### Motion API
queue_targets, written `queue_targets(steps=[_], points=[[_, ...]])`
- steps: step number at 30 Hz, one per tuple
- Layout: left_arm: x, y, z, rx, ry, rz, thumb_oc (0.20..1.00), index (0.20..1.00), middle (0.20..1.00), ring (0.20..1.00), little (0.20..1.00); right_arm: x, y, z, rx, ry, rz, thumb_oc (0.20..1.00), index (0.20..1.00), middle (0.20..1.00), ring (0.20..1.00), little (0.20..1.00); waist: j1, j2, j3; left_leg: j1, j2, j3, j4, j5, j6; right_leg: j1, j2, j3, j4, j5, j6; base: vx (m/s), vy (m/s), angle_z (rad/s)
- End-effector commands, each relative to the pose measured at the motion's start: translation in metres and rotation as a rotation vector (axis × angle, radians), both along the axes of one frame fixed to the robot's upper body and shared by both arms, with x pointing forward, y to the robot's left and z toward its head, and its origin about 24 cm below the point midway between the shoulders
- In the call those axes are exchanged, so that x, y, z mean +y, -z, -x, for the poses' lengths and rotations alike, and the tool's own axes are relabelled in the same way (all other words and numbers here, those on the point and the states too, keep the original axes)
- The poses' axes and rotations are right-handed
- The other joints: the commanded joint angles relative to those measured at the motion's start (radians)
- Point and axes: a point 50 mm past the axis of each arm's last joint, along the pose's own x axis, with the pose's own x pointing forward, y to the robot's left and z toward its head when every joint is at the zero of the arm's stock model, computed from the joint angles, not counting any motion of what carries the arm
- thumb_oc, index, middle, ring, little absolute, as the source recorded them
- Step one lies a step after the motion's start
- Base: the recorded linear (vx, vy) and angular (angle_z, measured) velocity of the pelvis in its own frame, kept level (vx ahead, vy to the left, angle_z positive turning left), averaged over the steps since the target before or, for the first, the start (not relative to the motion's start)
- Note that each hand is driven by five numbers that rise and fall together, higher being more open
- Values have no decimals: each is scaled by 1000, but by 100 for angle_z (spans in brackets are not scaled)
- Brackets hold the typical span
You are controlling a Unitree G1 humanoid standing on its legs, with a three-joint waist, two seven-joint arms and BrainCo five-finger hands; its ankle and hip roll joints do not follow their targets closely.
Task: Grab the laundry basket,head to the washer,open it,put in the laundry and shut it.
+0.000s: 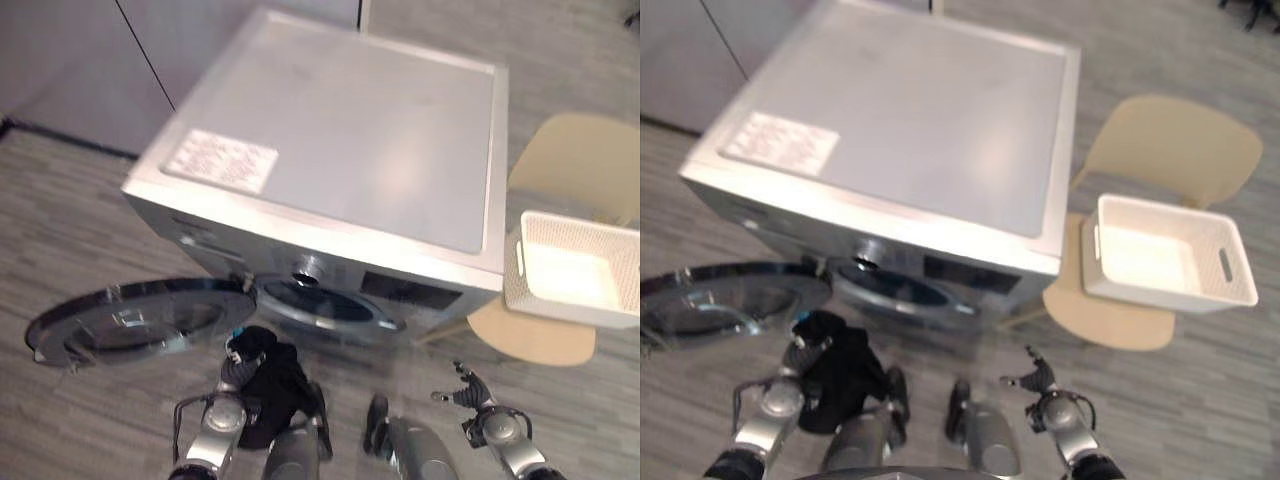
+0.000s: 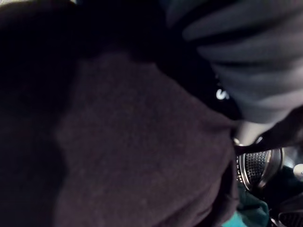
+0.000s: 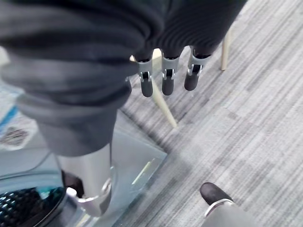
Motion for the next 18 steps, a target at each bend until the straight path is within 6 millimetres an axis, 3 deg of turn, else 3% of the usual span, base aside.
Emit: queue_targets(steps=[1, 3, 4, 6, 7, 8, 9, 11, 12, 13, 14, 15, 16, 17, 18], points=[[-11, -39, -32, -239, -5, 21, 200, 200, 200, 200, 200, -6, -23, -21, -145, 18, 3, 1000, 1000, 1000, 1000, 1000, -24, 20, 25, 13, -1, -121, 34, -156, -33, 66, -4, -20, -148, 22, 91, -80, 25, -36], [-11, -47, -39, -277, -6, -2, 200, 200, 200, 200, 200, -6, -25, -23, -160, 32, -4, 1000, 1000, 1000, 1000, 1000, -29, 24, 38, -17, -3, -122, 57, -160, -27, 30, -10, -22, -111, 18, 90, -103, 47, -1], [-11, -79, -60, -409, -1, -95, 200, 200, 200, 200, 200, -7, -32, -27, -213, 78, -38, 1000, 1000, 1000, 1000, 1000, -46, 25, 73, -117, 4, -92, 169, -208, -14, -97, -25, 4, 40, -33, 86, -155, 87, 6], [-13, -88, -66, -447, 3, -114, 200, 200, 200, 200, 200, -7, -35, -28, -228, 83, -43, 1000, 1000, 1000, 1000, 1000, -49, 26, 72, -158, 6, -86, 210, -222, -5, -141, -31, 9, 81, -47, 81, -102, 89, 9], [-14, -99, -72, -495, 3, -142, 200, 200, 200, 200, 200, -6, -37, -30, -249, 90, -46, 1000, 1000, 1000, 1000, 1000, -56, 26, 77, -184, 11, -78, 238, -233, 0, -171, -36, 10, 113, -60, 76, -146, 119, -9], [-16, -123, -86, -584, 1, -196, 200, 200, 200, 200, 200, -5, -47, -36, -307, 101, -70, 1000, 1000, 1000, 1000, 1000, -72, 24, 95, -256, 19, -69, 319, -261, 13, -253, -42, 30, 195, -80, 67, -113, 84, -17], [-16, -123, -86, -585, 1, -197, 200, 200, 200, 200, 200, -5, -47, -36, -308, 101, -70, 1000, 1000, 1000, 1000, 1000, -71, 24, 94, -260, 19, -69, 322, -263, 13, -258, -42, 31, 199, -82, 67, -127, 86, -20], [-15, -174, -110, -747, 10, -345, 200, 200, 200, 200, 200, 0, -63, -48, -399, 91, -100, 1000, 1000, 1000, 1000, 1000, -95, 23, 102, -378, 35, -55, 423, -293, 25, -382, -42, 55, 289, -102, 59, -107, 75, -22], [-15, -174, -111, -747, 10, -345, 200, 200, 200, 200, 200, 0, -64, -48, -399, 91, -100, 1000, 1000, 1000, 1000, 1000, -95, 23, 102, -379, 36, -55, 424, -293, 25, -383, -42, 56, 290, -102, 59, -91, 73, -17], [-11, -199, -119, -814, 3, -422, 200, 200, 200, 200, 200, 2, -71, -53, -437, 78, -109, 1000, 1000, 1000, 1000, 1000, -105, 22, 106, -425, 44, -52, 466, -307, 30, -430, -44, 64, 325, -107, 59, -89, 71, -14], [-4, -247, -131, -929, -20, -581, 200, 200, 200, 200, 200, 4, -83, -58, -501, 51, -118, 1000, 1000, 1000, 1000, 1000, -132, 21, 111, -509, 56, -48, 537, -327, 37, -505, -41, 77, 368, -114, 58, -87, 71, -20], [-5, -248, -132, -931, -19, -582, 200, 200, 200, 200, 200, 4, -84, -58, -503, 53, -119, 1000, 1000, 1000, 1000, 1000, -130, 21, 109, -516, 57, -48, 542, -329, 37, -512, -40, 77, 372, -115, 58, -99, 77, -26], [2, -289, -138, -1019, -60, -718, 200, 200, 200, 200, 200, 4, -94, -62, -554, 33, -114, 1000, 1000, 1000, 1000, 1000, -152, 23, 114, -590, 67, -51, 596, -344, 46, -584, -38, 83, 409, -116, 59, -39, 33, -22], [1, -290, -139, -1022, -59, -720, 200, 200, 200, 200, 200, 4, -94, -63, -557, 34, -116, 1000, 1000, 1000, 1000, 1000, -151, 23, 112, -597, 68, -51, 601, -346, 46, -591, -37, 83, 412, -117, 59, -59, 57, -18], [5, -313, -141, -1061, -88, -790, 200, 200, 200, 200, 200, 5, -101, -66, -592, 24, -120, 1000, 1000, 1000, 1000, 1000, -164, 23, 113, -637, 75, -53, 630, -355, 49, -625, -33, 93, 427, -118, 60, -27, 37, -11]])
